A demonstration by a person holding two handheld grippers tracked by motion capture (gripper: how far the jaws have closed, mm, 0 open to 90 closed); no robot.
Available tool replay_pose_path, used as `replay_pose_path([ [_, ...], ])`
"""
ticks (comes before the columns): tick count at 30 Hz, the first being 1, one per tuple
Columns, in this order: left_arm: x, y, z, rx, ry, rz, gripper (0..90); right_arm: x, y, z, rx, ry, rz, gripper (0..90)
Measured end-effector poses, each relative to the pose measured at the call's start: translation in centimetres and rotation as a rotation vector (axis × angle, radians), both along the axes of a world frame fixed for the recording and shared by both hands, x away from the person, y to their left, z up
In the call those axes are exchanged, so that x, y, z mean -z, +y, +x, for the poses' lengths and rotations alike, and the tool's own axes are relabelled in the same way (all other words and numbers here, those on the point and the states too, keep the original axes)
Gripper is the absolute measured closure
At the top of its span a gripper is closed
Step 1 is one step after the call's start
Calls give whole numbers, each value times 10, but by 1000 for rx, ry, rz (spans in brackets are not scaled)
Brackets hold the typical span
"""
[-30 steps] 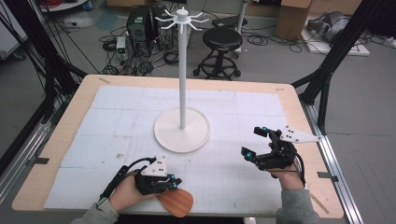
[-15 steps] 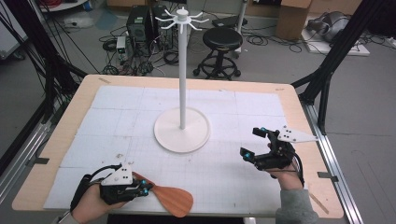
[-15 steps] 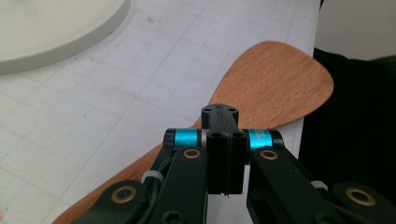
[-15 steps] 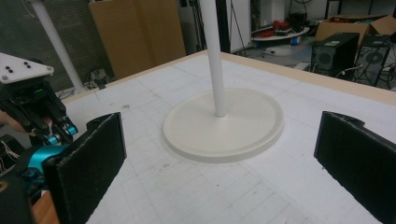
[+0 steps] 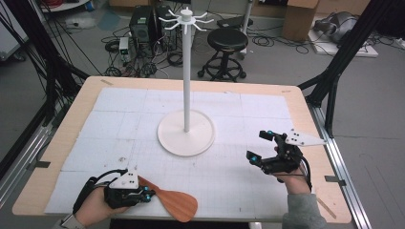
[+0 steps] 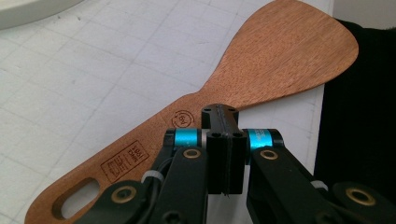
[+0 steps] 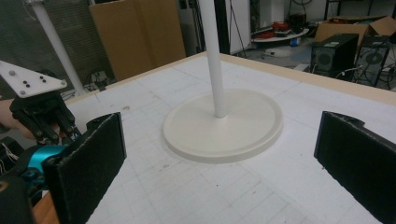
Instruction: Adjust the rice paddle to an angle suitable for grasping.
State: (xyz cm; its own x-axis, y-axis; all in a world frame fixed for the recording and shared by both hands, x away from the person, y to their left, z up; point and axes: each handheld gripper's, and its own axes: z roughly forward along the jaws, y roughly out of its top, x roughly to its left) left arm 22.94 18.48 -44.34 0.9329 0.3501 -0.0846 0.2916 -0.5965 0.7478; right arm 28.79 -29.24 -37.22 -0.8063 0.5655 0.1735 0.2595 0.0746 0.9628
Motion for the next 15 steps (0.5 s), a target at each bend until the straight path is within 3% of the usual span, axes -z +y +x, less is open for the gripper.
replay_pose_path([
  [11,1,-2,10,-22,-40,5,897,1,1,1,-1,5,-11,10],
  [15,1,-3,24,-98,-48,4,896,1,2,1,-3,8,-13,10],
])
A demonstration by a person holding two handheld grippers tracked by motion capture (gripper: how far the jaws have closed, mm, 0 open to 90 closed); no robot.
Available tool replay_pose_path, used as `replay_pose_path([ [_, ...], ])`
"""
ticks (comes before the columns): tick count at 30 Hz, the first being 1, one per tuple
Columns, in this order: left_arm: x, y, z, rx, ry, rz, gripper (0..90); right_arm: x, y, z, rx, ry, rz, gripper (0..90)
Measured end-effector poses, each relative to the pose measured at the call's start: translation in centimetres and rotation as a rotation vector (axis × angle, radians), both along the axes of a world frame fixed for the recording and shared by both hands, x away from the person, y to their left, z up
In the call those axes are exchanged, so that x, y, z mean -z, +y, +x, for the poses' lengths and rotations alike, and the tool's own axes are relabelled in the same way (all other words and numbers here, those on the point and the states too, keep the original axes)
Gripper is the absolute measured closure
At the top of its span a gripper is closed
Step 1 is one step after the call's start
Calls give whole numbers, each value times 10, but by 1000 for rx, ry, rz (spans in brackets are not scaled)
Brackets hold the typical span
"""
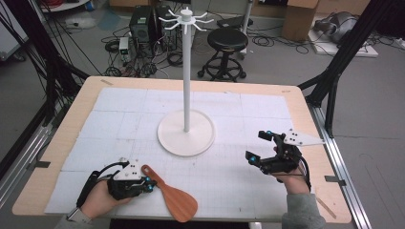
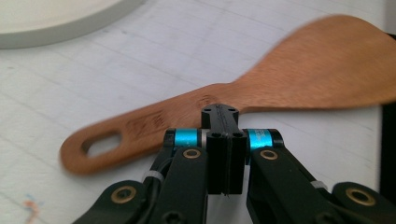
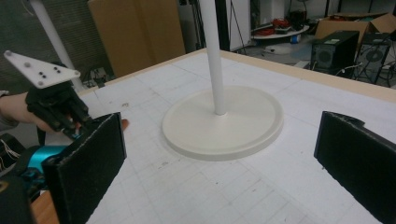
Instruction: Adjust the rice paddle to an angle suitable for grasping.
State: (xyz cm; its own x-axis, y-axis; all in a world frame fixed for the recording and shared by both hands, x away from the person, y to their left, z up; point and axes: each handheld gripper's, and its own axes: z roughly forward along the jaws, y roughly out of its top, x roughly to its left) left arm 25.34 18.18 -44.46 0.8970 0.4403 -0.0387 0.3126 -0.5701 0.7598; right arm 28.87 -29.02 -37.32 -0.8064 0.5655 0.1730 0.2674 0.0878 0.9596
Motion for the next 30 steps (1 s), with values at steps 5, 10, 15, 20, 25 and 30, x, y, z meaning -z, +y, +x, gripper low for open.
replay_pose_path([
  [5,1,1,9,-22,13,-17,896,1,1,1,-1,2,-9,10],
  [10,1,-4,16,-55,2,-6,896,2,2,2,-5,1,-15,10],
  [15,2,-10,24,-77,-4,-16,896,2,2,2,-5,9,-16,10],
  [20,3,-16,30,-89,-10,-30,896,2,2,3,-7,3,-17,10],
  [25,5,-25,34,-116,10,-60,896,2,2,2,-11,10,-10,10],
  [30,5,-26,34,-113,9,-58,896,2,2,4,-10,10,-10,10],
])
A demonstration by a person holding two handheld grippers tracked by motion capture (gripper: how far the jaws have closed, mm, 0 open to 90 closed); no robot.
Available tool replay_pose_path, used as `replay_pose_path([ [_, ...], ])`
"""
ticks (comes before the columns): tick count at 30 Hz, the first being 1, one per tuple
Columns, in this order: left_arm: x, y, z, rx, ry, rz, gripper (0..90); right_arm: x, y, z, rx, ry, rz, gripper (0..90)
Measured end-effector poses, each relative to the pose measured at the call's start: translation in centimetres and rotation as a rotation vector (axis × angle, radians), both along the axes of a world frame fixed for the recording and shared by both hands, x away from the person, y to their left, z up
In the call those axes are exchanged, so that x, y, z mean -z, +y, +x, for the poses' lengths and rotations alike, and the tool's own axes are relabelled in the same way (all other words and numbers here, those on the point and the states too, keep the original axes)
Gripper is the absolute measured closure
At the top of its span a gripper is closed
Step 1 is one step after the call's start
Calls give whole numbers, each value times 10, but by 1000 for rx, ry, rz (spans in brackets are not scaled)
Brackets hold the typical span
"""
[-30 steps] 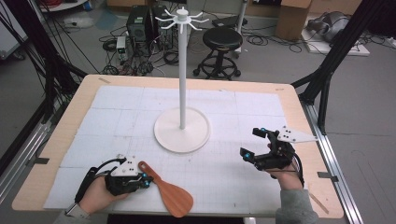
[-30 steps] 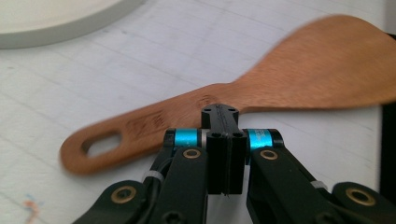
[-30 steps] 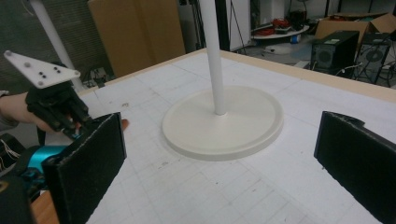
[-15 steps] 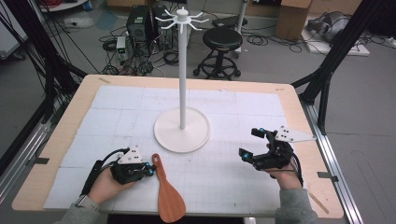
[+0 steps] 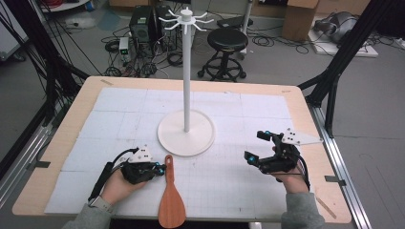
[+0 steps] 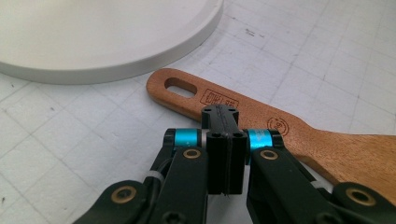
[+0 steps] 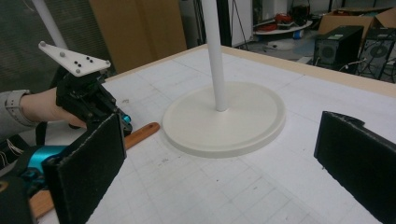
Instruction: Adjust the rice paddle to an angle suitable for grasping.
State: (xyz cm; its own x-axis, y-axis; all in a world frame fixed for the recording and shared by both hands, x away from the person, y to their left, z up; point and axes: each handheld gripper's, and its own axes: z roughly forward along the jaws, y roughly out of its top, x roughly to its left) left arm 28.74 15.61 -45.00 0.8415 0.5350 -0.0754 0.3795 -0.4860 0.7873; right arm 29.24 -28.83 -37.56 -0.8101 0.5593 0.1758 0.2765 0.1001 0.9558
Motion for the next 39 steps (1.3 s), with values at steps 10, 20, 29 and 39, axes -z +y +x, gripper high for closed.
replay_pose_path([
  [10,-16,-8,-22,55,-30,-35,896,0,0,0,-2,2,2,10],
  [20,-15,-43,-50,199,21,-76,896,-1,-1,-1,0,-8,2,10],
  [29,-7,-64,-59,240,45,-41,897,-1,-1,-2,-3,-3,7,10],
  [39,-4,-74,-67,282,56,17,896,-1,-1,-2,-2,-3,6,10],
])
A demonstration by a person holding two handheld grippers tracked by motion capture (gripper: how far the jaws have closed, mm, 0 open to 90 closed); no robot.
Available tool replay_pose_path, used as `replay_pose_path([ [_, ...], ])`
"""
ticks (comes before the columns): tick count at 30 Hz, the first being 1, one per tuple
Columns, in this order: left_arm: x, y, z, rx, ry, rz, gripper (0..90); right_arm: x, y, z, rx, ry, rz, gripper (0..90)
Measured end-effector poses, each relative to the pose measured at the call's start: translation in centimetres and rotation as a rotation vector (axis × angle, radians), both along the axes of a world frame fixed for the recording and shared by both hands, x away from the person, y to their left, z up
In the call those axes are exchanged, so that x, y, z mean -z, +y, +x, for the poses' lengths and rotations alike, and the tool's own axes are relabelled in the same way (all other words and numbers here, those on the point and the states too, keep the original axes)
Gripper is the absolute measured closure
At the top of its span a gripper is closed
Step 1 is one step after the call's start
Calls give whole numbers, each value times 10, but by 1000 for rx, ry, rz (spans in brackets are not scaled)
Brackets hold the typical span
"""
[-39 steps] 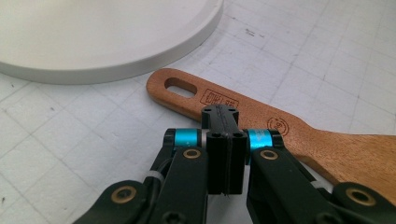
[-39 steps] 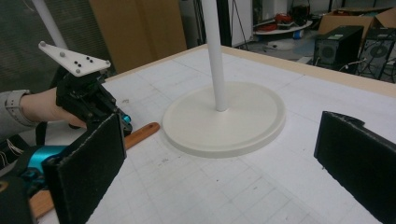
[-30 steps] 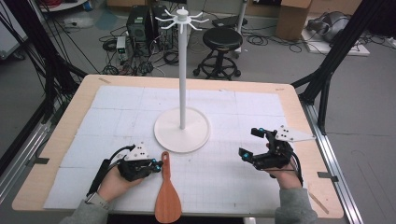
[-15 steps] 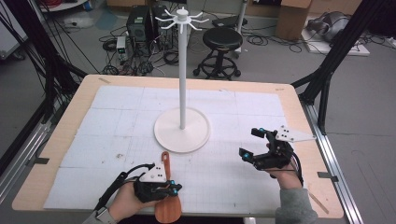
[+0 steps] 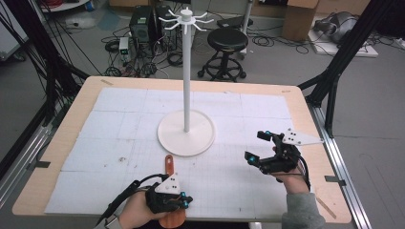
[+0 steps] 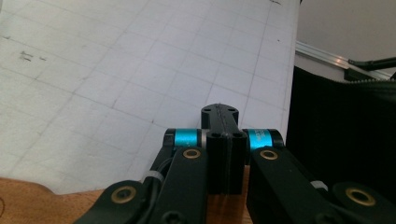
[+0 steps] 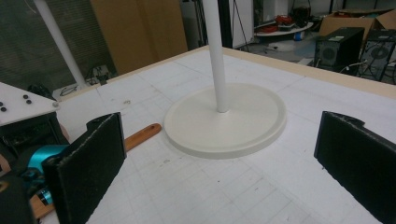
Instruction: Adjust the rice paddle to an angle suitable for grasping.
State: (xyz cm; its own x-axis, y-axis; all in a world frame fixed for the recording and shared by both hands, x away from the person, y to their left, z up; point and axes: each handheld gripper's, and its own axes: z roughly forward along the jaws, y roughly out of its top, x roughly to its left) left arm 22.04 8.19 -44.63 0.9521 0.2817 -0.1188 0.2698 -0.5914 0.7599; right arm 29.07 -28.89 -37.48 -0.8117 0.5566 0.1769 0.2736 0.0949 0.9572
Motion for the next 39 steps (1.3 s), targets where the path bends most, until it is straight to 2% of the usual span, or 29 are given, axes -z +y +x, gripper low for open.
replay_pose_path([
  [5,-3,9,-3,18,-8,36,897,0,1,0,-2,5,-5,10],
  [19,-6,38,-2,-9,-5,62,897,2,1,0,-3,13,-10,10],
  [32,-8,78,-7,-74,-2,83,898,3,1,1,-5,14,-16,10],
  [37,-8,96,-6,-108,-4,87,898,4,2,1,-7,16,-17,10],
  [39,-8,99,-5,-117,-3,83,897,4,2,1,-7,16,-17,10],
])
